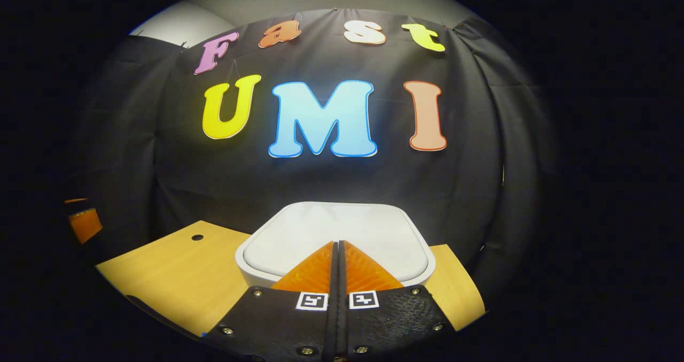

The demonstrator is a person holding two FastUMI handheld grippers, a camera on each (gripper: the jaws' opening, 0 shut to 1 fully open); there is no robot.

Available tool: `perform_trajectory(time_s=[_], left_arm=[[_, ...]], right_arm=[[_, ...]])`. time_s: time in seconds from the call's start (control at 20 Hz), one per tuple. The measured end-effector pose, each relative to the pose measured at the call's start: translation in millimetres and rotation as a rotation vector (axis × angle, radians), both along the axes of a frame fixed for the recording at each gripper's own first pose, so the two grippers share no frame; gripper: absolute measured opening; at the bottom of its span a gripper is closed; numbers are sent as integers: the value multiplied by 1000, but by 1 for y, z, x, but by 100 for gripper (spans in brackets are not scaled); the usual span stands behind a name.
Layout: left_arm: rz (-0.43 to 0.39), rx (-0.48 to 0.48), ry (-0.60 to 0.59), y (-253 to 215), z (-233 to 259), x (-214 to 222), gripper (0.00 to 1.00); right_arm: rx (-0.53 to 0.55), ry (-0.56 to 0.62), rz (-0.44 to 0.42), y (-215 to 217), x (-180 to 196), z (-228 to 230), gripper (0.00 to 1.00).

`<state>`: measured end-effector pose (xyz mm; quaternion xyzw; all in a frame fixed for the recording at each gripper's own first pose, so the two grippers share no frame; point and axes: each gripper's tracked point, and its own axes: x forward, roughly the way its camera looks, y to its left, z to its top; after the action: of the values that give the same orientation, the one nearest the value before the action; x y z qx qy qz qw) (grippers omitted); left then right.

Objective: Press the lid of the desktop garbage bin to open it, pick up the crumpled paper on the desktop and throw it into the bin, then pick up the pop can on the desktop and drop it into the bin, and finally close the garbage bin lid.

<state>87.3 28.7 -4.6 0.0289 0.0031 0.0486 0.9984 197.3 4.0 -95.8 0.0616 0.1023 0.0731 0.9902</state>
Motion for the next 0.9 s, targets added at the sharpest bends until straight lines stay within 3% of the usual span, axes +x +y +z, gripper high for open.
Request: perform_trajectory(time_s=[0.25,0.55,0.9], left_arm=[[-1,-15,0,-1,1,-6,95],[2,-23,23,1,-8,-17,95],[-10,-47,54,2,-25,-26,91]], right_arm=[[66,1,-9,-2,0,11,0],[26,-120,-51,-12,0,63,0],[37,-163,-63,-17,-21,87,0]])
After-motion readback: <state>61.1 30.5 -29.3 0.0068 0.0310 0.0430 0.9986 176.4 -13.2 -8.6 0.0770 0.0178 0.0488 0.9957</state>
